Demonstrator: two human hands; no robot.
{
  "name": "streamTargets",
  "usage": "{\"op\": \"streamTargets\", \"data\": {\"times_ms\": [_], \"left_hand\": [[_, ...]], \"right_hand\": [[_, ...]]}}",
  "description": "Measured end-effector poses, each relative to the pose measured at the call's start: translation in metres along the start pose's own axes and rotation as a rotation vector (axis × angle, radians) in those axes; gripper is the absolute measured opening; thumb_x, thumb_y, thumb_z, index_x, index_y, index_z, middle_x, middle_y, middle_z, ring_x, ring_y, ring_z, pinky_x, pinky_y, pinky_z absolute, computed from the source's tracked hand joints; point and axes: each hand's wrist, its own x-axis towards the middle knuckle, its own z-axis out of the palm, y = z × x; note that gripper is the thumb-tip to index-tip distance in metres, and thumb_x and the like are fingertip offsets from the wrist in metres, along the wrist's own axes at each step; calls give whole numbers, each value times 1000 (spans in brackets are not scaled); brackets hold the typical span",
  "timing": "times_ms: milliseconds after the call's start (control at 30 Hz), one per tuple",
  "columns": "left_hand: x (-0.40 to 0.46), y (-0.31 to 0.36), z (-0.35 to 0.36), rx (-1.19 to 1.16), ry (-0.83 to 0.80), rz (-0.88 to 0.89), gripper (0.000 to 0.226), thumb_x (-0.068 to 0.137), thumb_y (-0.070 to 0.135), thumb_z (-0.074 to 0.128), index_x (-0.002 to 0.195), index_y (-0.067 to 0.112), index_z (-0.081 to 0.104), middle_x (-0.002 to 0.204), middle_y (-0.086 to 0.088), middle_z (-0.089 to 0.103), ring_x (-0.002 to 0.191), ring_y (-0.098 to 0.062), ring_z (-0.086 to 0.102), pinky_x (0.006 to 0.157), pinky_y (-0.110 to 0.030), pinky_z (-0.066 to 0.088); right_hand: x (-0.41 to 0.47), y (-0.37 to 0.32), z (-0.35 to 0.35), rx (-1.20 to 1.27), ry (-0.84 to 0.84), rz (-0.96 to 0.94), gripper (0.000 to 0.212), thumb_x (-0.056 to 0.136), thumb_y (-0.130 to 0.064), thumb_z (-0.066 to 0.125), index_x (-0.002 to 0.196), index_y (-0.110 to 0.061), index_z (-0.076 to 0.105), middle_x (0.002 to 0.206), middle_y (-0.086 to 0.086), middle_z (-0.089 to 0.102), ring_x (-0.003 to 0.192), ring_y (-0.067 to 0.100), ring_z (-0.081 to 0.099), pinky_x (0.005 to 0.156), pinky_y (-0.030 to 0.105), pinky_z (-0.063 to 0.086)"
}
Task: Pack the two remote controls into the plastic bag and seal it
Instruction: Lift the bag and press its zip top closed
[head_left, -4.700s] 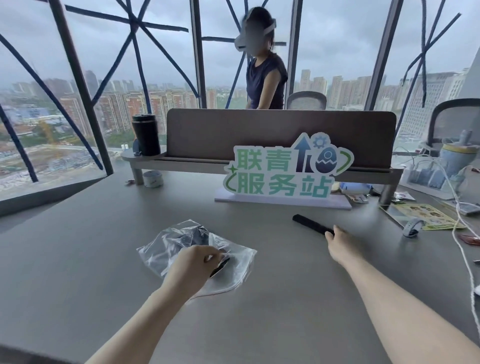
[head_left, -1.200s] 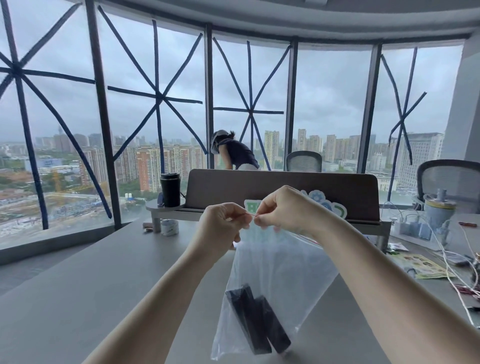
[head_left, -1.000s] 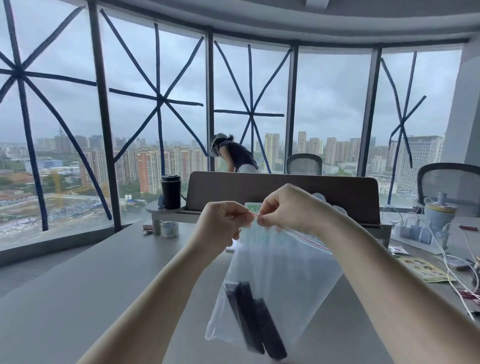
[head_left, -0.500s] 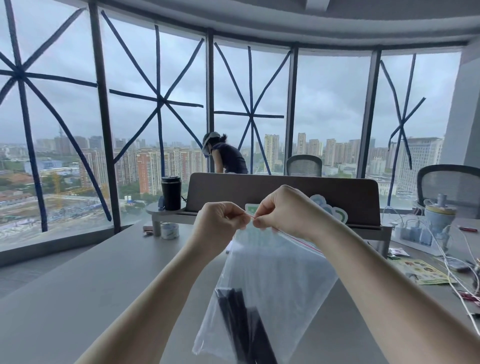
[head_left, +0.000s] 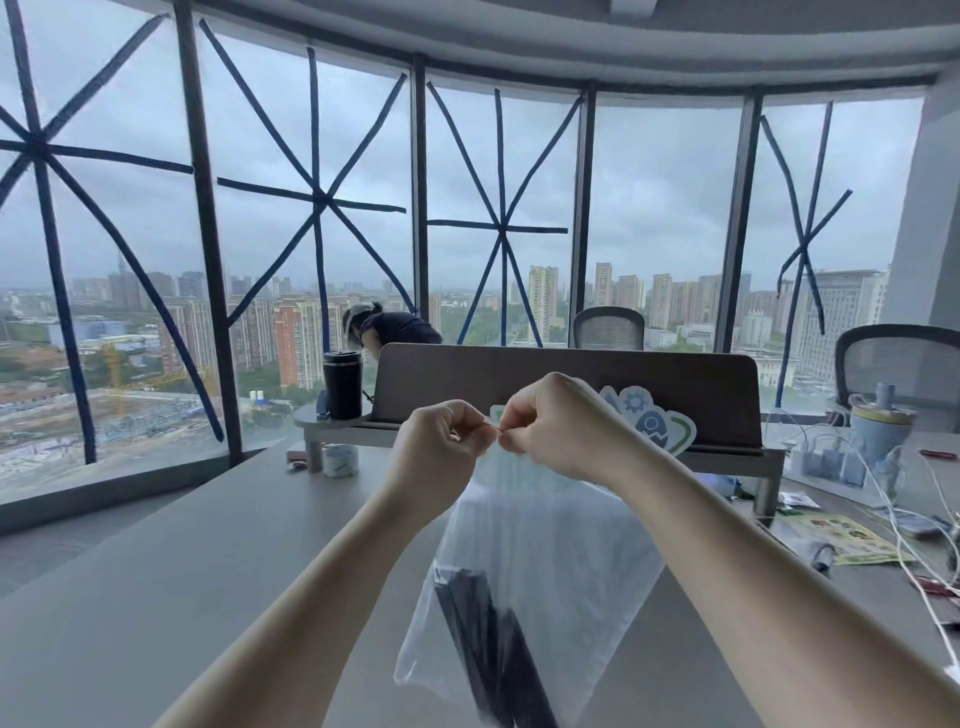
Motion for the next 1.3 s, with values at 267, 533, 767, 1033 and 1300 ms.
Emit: {"op": "streamTargets", "data": {"times_ms": [267,533,767,1033,1300], "left_hand": [[0,-10,-4,31,165,40,23,81,9,66,62,21,62,60,8,60,56,-9,51,52,-14,39],[4,-26,-28,6,278,-3,12,83,10,64,72,13,67,62,3,62,59,-11,52,51,-13,39],[7,-42,-46,-7,362,-27,10,83,10,63,74,10,68,59,1,59,56,-14,47,57,-27,38],[14,-66,-68,-57,410,-91,19,83,13,64,64,19,63,51,1,53,51,-18,44,61,-33,40],[19,-84,-91,-221,382,-172,25,86,1,55,67,16,61,62,-9,54,43,-17,40,48,-26,35]], "right_hand": [[-7,6,11,-123,37,-20,16,87,-31,59,79,-24,70,82,-5,71,82,23,65,74,36,53],[-25,30,15,-187,21,6,15,92,-28,54,81,-25,64,86,-6,69,84,22,63,75,34,49],[-36,34,20,-253,12,-1,16,95,-26,50,90,-21,65,85,-11,61,79,18,57,68,29,36],[-38,28,23,-253,-29,22,18,95,-25,48,81,-24,59,89,-7,67,84,20,59,75,34,44],[-17,20,37,-197,100,-31,19,95,-26,52,79,-20,61,84,-7,66,79,21,61,71,34,48]]}}
